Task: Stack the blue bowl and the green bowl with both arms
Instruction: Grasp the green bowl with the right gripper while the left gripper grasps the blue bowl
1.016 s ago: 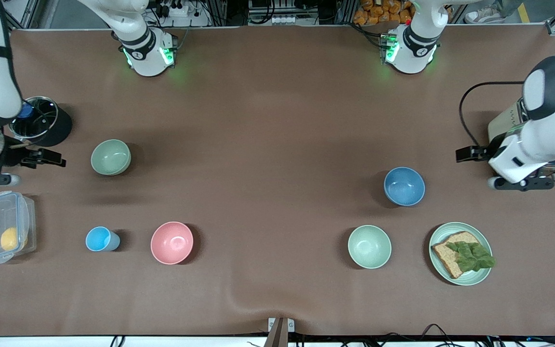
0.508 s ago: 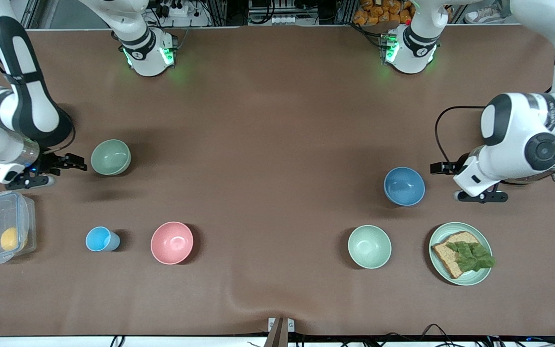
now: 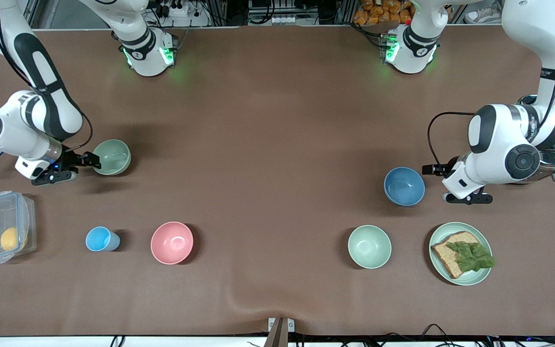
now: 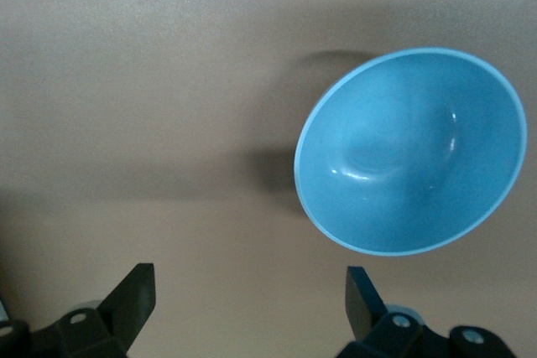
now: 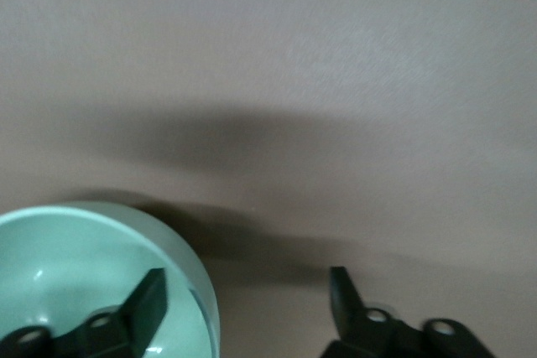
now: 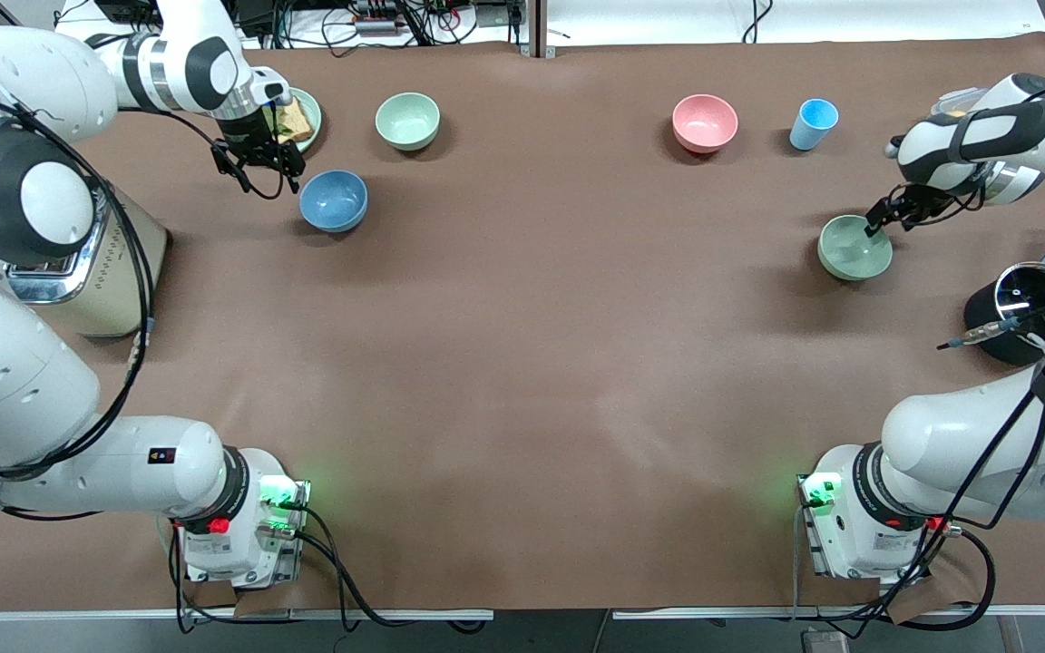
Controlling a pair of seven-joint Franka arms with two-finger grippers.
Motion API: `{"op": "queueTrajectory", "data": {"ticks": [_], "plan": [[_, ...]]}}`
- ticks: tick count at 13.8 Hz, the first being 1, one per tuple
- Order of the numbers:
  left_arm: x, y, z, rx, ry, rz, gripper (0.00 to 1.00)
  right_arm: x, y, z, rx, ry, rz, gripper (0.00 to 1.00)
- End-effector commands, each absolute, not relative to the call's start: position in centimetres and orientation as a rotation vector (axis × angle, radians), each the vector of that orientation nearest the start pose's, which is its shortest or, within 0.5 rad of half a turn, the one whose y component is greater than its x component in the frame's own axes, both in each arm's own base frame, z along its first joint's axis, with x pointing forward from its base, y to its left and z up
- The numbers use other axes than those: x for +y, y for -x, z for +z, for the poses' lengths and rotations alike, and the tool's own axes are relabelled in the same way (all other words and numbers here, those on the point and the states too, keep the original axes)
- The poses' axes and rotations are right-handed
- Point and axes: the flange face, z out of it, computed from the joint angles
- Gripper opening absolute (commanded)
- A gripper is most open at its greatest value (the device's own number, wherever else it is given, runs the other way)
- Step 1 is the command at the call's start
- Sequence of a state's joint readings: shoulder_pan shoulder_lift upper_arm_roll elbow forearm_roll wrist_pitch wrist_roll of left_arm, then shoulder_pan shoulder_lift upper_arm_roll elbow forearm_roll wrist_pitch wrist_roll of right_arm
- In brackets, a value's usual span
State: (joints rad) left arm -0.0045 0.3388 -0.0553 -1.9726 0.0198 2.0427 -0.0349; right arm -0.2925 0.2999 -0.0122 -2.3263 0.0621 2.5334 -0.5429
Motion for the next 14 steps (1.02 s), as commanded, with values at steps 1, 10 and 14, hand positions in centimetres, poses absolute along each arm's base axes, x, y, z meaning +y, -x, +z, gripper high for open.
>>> {"op": "queueTrajectory", "data": {"ticks": [1,10,14], "plan": [[-3.4,-57.4,27.4,0.07,3.111,0.395,1.0,-15.4,-48.0,20.1,-0.311,3.045,0.095,0.58],[-4.1,-57.5,21.9,0.096,3.1,0.444,1.0,-14.0,-49.0,22.3,-0.289,3.034,0.093,0.0],[-5.3,-59.1,20.3,0.117,3.114,0.393,1.0,-11.6,-50.9,26.2,-0.171,2.971,0.108,0.0]]}}
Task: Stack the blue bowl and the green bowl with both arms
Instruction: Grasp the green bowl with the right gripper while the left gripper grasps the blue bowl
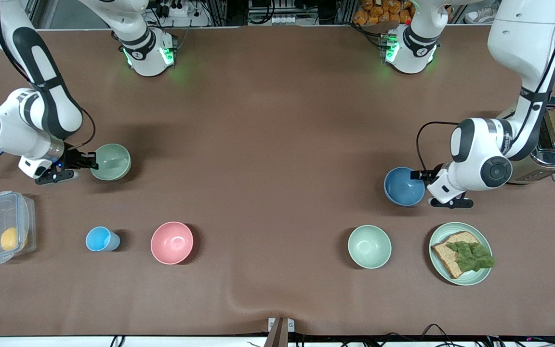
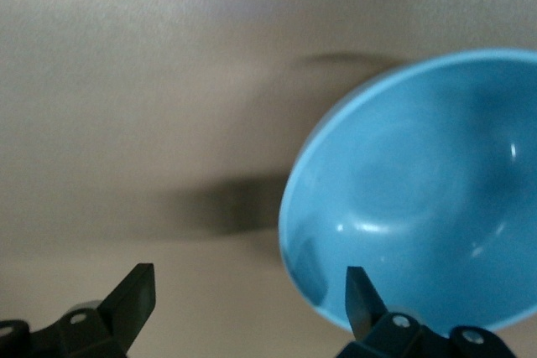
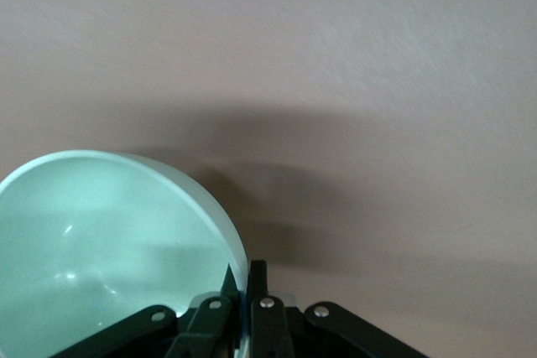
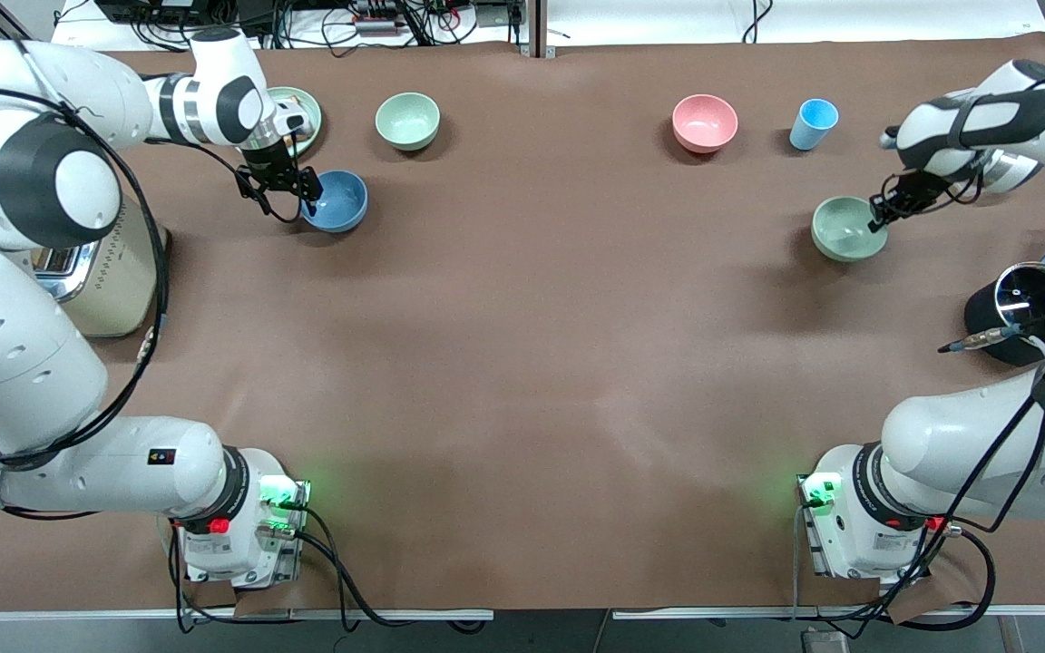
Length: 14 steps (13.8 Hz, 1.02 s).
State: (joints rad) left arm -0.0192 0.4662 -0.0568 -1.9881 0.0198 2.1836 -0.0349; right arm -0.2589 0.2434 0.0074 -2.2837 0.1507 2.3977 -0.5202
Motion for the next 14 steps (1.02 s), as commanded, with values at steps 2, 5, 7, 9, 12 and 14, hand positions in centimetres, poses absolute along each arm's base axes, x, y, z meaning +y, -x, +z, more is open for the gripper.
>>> {"op": "queueTrajectory", "data": {"ticks": [2,5,7,9,12,14], "plan": [[-5.5,-59.7,20.0,0.121,3.116,0.384,1.0,-9.6,-51.5,27.4,-0.113,2.967,0.135,0.0],[-5.5,-60.7,20.1,0.065,3.123,0.354,0.21,-5.9,-51.9,28.3,-0.019,2.973,0.153,0.0],[-5.5,-60.7,20.1,0.062,3.123,0.354,0.0,-2.7,-52.1,28.9,0.035,2.944,0.159,0.0],[-5.6,-60.9,20.3,0.06,3.125,0.342,0.0,0.4,-52.2,29.3,0.105,2.931,0.168,0.0],[-5.2,-61.0,20.8,0.048,3.13,0.33,0.0,6.9,-51.9,29.5,0.208,2.943,0.187,0.0],[-5.0,-61.3,22.9,0.022,3.151,0.283,0.0,11.8,-51.6,29.6,0.306,2.949,0.15,0.0]]}}
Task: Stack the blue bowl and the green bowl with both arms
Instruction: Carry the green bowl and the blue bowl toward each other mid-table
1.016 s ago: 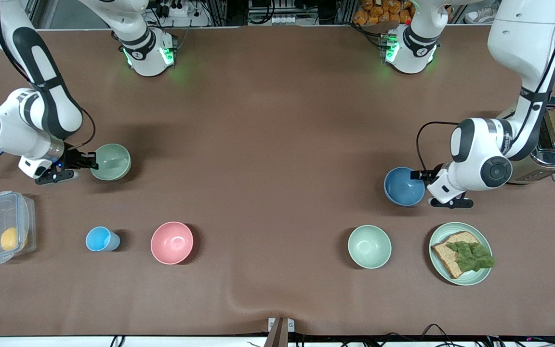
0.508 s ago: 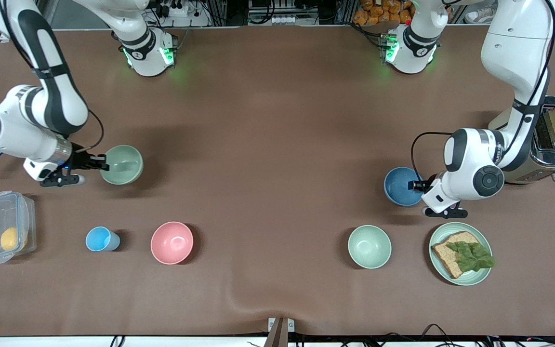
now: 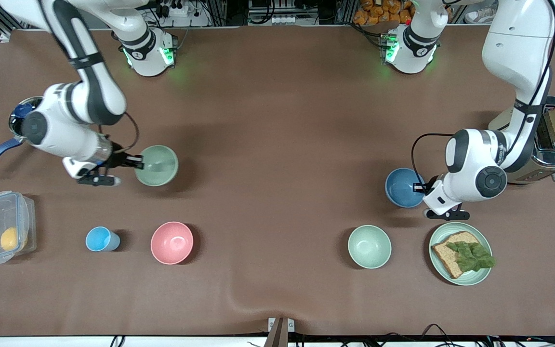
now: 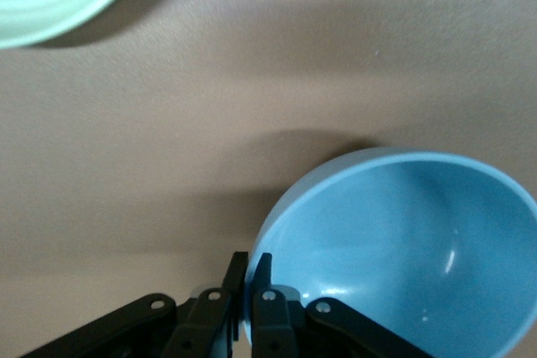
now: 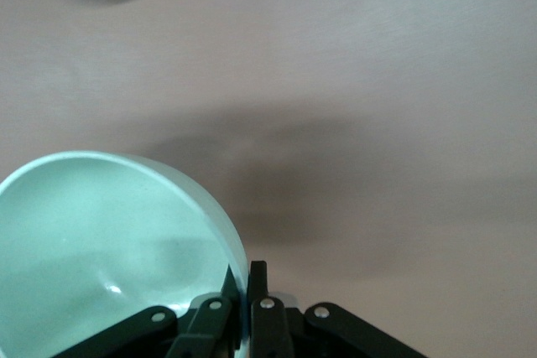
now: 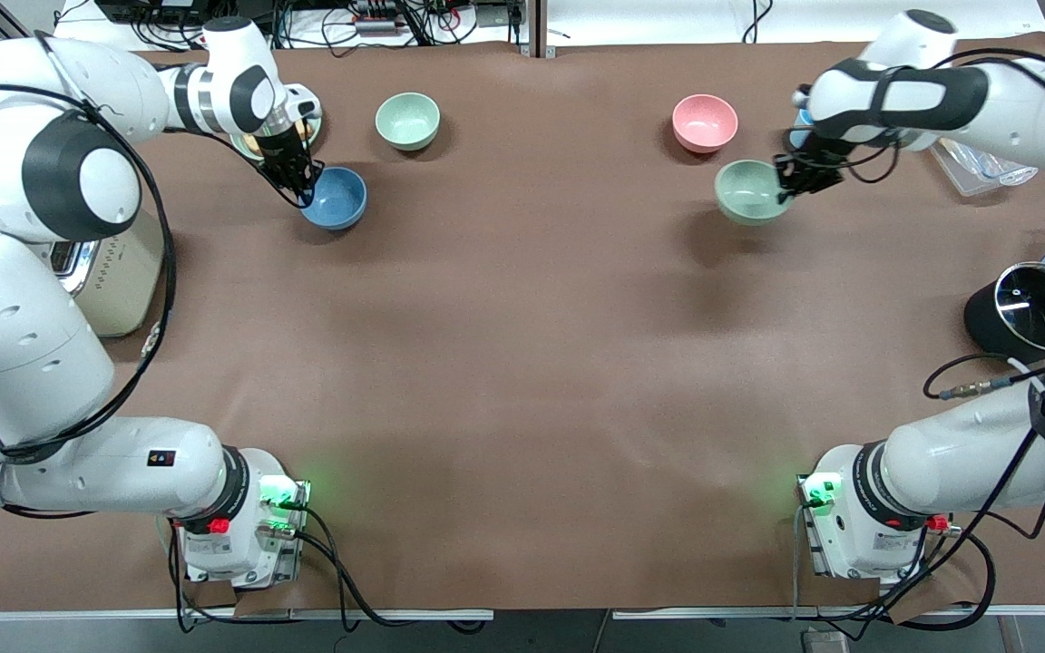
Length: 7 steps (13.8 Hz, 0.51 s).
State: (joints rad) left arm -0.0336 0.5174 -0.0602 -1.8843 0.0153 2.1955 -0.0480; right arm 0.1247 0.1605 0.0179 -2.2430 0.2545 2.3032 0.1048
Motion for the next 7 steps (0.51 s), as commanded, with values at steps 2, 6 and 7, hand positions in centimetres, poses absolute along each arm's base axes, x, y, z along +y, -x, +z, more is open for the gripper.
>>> {"op": "queueTrajectory", "data": {"ticks": [2,6,7], "plan": [[-4.8,-61.4,26.3,-0.02,3.186,0.221,0.0,17.3,-50.8,29.5,0.384,2.945,0.106,0.0],[-4.7,-60.5,32.9,-0.169,3.274,0.161,0.0,27.7,-47.7,29.5,0.575,2.902,0.064,0.0],[-5.2,-60.0,34.0,-0.215,3.297,0.149,0.0,30.1,-47.2,29.5,0.619,2.889,0.068,0.0]]}}
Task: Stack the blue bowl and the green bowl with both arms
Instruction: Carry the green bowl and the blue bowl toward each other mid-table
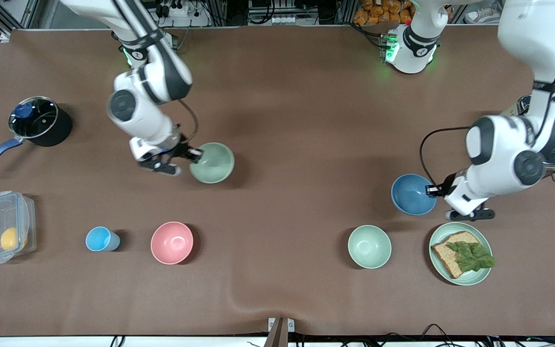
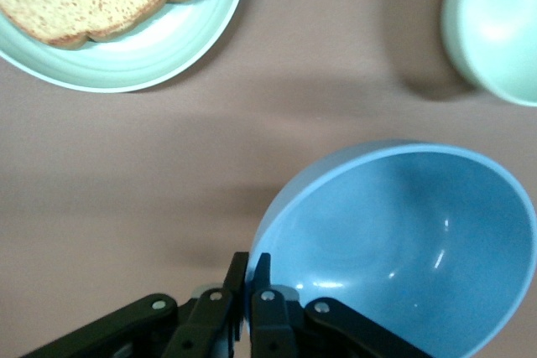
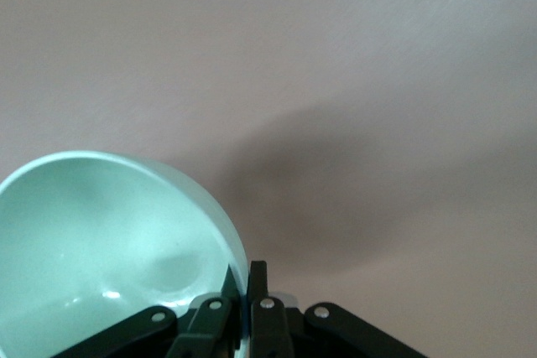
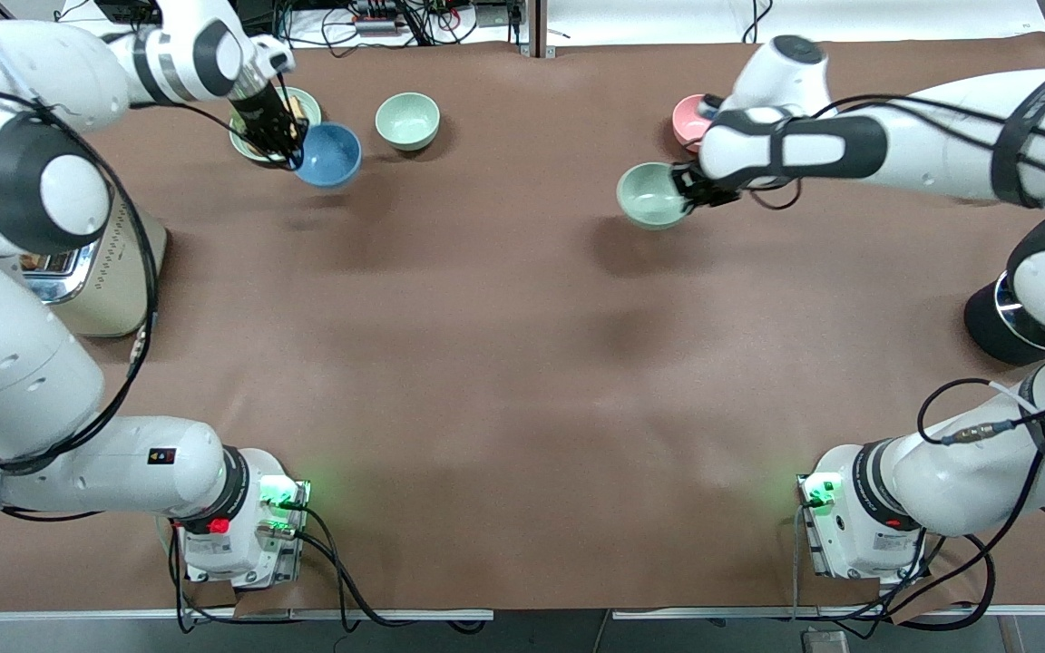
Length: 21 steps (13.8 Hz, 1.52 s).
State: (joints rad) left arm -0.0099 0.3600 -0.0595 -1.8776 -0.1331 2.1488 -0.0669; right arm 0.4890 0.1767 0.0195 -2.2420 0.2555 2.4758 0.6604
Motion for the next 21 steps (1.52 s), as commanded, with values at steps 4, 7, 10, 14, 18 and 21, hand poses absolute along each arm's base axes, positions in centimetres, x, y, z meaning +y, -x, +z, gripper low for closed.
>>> {"op": "queueTrajectory", "data": {"ticks": [4,7,10,14,18,21], "plan": [[-10.9,-58.1,35.9,-0.308,3.319,0.161,0.0,37.7,-44.2,26.9,0.687,2.87,0.054,0.0],[-15.3,-57.0,36.6,-0.357,3.321,0.18,0.0,40.7,-41.9,24.4,0.713,2.856,0.032,0.0],[-18.1,-56.2,36.7,-0.386,3.325,0.208,0.0,42.8,-40.0,23.5,0.733,2.849,0.035,0.0],[-19.9,-55.7,36.2,-0.422,3.32,0.244,0.0,45.9,-36.6,22.5,0.75,2.852,0.049,0.0],[-21.2,-55.2,35.6,-0.388,3.322,0.265,0.0,46.9,-35.5,20.2,0.783,2.831,0.024,0.27],[-24.0,-54.5,34.5,-0.386,3.317,0.291,0.0,46.8,-36.0,20.3,0.802,2.823,0.025,0.83]]}}
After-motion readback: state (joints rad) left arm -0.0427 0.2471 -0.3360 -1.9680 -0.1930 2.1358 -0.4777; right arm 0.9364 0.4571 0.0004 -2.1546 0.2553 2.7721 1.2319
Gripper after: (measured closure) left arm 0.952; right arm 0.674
